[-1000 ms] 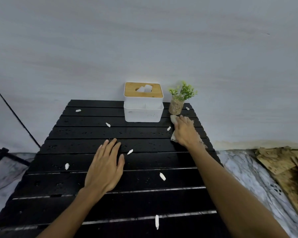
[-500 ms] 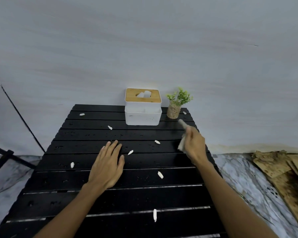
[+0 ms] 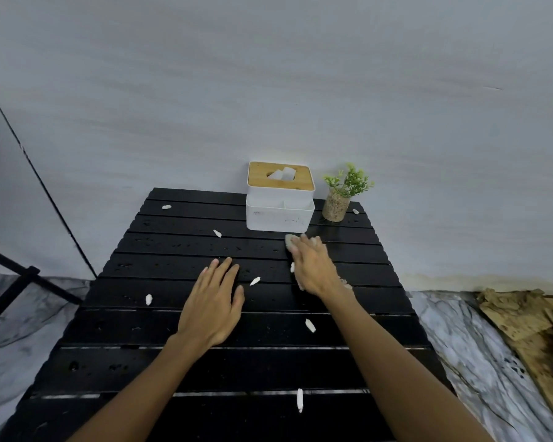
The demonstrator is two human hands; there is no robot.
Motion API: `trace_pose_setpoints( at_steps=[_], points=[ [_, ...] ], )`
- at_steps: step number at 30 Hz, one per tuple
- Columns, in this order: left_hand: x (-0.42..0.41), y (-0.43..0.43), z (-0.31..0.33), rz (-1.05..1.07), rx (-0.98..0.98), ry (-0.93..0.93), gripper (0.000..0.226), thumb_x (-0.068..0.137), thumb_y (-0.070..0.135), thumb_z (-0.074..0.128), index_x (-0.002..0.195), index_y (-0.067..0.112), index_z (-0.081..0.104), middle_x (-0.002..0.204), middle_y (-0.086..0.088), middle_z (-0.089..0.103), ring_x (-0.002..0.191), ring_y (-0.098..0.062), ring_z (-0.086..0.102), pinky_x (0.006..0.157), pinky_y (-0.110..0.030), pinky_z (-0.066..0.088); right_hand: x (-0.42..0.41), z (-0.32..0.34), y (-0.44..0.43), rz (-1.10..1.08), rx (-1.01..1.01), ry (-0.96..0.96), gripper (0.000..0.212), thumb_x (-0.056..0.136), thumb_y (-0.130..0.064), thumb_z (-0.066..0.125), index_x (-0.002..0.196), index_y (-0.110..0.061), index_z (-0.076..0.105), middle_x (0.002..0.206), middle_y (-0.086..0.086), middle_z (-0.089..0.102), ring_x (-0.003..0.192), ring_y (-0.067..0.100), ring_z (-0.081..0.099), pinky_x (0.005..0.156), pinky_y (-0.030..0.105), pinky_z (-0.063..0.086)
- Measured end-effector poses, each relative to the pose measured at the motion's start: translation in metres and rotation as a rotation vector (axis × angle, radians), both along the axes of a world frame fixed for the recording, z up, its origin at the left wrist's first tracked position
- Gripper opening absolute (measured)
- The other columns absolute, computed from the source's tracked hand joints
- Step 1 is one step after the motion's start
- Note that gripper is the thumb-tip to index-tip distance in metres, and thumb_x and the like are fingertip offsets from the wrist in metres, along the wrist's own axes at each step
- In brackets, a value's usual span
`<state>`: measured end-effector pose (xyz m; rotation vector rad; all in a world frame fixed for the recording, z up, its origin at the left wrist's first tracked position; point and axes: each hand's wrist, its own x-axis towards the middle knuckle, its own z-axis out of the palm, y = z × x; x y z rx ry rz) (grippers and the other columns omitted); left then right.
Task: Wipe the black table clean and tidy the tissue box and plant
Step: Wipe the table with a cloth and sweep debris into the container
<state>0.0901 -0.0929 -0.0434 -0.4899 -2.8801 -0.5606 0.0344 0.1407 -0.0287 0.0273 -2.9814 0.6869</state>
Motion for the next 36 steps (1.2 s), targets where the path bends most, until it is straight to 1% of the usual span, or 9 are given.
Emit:
trace_pose_setpoints(
  at_steps=[3, 8, 11, 13, 14, 18, 31, 34, 36],
  points=[
    [-0.001, -0.001, 0.0, -0.011, 0.01, -0.012, 0.074, 0.091, 0.051, 0.007, 0.149, 0.013, 0.033, 0.159, -0.003, 0.025, 0.15, -0.018, 0.01, 0.119, -0.028, 0.0, 0.011, -0.003, 0.002, 0.104, -0.111, 0.018, 0.046, 0.112, -0.034, 0.028, 0.152, -0.018, 0.043, 0.162, 0.009, 0.036, 0.156, 0.027, 0.014, 0.128, 0.042, 0.005],
    [-0.004, -0.006, 0.002, -0.029, 0.008, -0.012, 0.076, 0.09, 0.054, 0.005, 0.15, 0.015, 0.032, 0.16, -0.001, 0.024, 0.149, -0.017, 0.01, 0.118, -0.025, -0.003, 0.028, -0.015, 0.009, 0.092, 0.049, 0.176, 0.048, 0.107, -0.034, 0.037, 0.142, -0.007, 0.055, 0.153, 0.011, 0.05, 0.147, 0.023, 0.037, 0.126, 0.031, 0.013],
    [-0.006, -0.011, 0.002, -0.027, 0.0, -0.003, 0.075, 0.091, 0.053, 0.005, 0.15, 0.015, 0.032, 0.159, -0.001, 0.027, 0.149, -0.017, 0.012, 0.119, -0.027, -0.001, 0.031, -0.006, 0.003, -0.018, -0.162, 0.328, 0.028, 0.105, -0.009, 0.046, 0.118, -0.003, 0.069, 0.116, 0.012, 0.072, 0.105, 0.019, 0.068, 0.103, 0.032, 0.05],
    [-0.006, -0.013, 0.002, -0.03, -0.005, -0.007, 0.074, 0.091, 0.053, 0.005, 0.15, 0.015, 0.032, 0.159, 0.0, 0.026, 0.149, -0.016, 0.011, 0.119, -0.026, -0.001, 0.028, 0.001, 0.003, -0.116, -0.25, 0.438, 0.026, 0.102, 0.002, 0.045, 0.1, -0.001, 0.071, 0.083, 0.004, 0.072, 0.062, 0.01, 0.065, 0.07, 0.019, 0.057],
    [-0.006, -0.013, 0.001, -0.031, -0.005, -0.008, 0.074, 0.091, 0.053, 0.005, 0.15, 0.016, 0.031, 0.159, 0.0, 0.025, 0.149, -0.016, 0.011, 0.119, -0.026, -0.001, 0.024, 0.002, 0.004, -0.183, -0.253, 0.458, 0.026, 0.102, 0.003, 0.044, 0.097, 0.0, 0.069, 0.08, 0.008, 0.071, 0.058, 0.012, 0.062, 0.067, 0.022, 0.057],
    [-0.006, -0.014, 0.0, -0.033, 0.001, -0.006, 0.071, 0.093, 0.051, 0.007, 0.15, 0.015, 0.032, 0.159, 0.0, 0.026, 0.149, -0.016, 0.011, 0.12, -0.029, 0.002, 0.001, -0.007, 0.002, -0.342, -0.127, 0.319, 0.021, 0.1, 0.002, 0.046, 0.091, 0.005, 0.065, 0.102, 0.022, 0.06, 0.095, 0.038, 0.055, 0.086, 0.052, 0.05],
    [-0.007, -0.017, 0.001, -0.024, -0.005, 0.002, 0.073, 0.092, 0.051, 0.005, 0.15, 0.016, 0.032, 0.16, 0.001, 0.024, 0.149, -0.015, 0.011, 0.121, -0.028, 0.001, -0.016, -0.01, -0.047, 0.06, -0.218, 0.221, 0.024, 0.105, -0.014, 0.046, 0.109, -0.004, 0.067, 0.102, 0.006, 0.061, 0.098, 0.032, 0.056, 0.074, 0.035, 0.041],
    [-0.008, -0.021, 0.002, -0.012, -0.009, -0.003, 0.073, 0.092, 0.051, 0.005, 0.15, 0.016, 0.031, 0.16, 0.001, 0.024, 0.149, -0.014, 0.01, 0.12, -0.027, 0.001, -0.023, -0.007, -0.058, 0.144, -0.216, 0.142, 0.028, 0.106, -0.021, 0.047, 0.122, -0.008, 0.067, 0.122, 0.012, 0.065, 0.113, 0.033, 0.059, 0.093, 0.041, 0.049],
    [-0.008, -0.023, 0.001, -0.003, -0.014, -0.006, 0.073, 0.092, 0.051, 0.005, 0.15, 0.015, 0.03, 0.16, 0.001, 0.024, 0.149, -0.014, 0.01, 0.12, -0.026, 0.0, -0.024, -0.002, -0.065, 0.238, -0.208, 0.098, 0.033, 0.106, -0.021, 0.048, 0.133, -0.01, 0.063, 0.136, 0.011, 0.062, 0.124, 0.03, 0.057, 0.102, 0.028, 0.041]
  ],
)
